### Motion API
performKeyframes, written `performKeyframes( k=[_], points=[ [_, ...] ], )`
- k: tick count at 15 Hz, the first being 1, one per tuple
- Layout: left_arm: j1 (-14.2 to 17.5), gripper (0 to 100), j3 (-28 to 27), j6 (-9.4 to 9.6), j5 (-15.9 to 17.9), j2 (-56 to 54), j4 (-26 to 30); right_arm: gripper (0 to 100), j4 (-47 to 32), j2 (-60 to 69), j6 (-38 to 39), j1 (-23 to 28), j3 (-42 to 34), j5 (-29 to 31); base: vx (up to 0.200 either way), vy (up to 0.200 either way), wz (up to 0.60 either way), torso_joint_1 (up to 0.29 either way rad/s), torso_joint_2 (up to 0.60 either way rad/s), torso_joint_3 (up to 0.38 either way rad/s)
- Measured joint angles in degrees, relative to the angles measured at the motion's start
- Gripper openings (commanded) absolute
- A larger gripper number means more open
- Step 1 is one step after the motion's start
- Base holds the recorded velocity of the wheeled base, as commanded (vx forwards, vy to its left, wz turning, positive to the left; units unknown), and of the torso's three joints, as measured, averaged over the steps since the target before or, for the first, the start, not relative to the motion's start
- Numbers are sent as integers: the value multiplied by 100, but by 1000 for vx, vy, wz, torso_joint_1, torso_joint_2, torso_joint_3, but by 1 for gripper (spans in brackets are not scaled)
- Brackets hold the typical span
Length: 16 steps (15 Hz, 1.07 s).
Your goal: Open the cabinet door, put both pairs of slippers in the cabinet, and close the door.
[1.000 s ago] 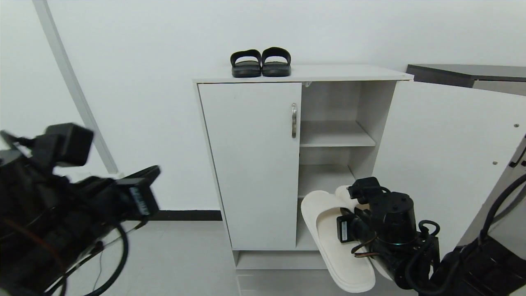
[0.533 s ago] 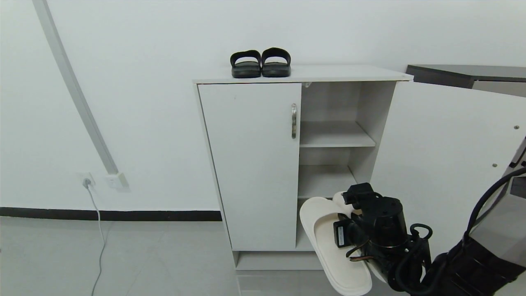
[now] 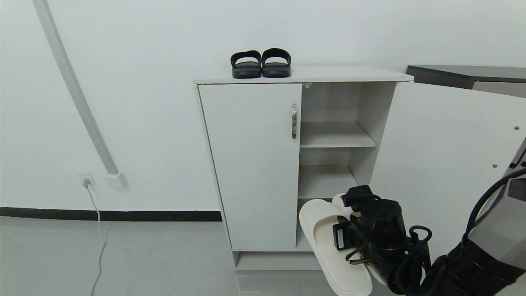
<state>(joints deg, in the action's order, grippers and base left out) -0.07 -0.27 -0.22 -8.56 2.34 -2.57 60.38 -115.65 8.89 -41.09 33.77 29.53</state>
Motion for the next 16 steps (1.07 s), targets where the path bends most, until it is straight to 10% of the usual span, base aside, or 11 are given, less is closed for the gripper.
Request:
performKeyframes(
  k=[5,16],
  points=[
    [7,0,16,232,1367,-224,267,0,163,0,-9,-24,-10,2,0,0,0,0,0,0],
    [7,0,20,191,723,-252,267,0,229,-83,-55,-66,462,110,0,0,0,0,0,0]
  ],
)
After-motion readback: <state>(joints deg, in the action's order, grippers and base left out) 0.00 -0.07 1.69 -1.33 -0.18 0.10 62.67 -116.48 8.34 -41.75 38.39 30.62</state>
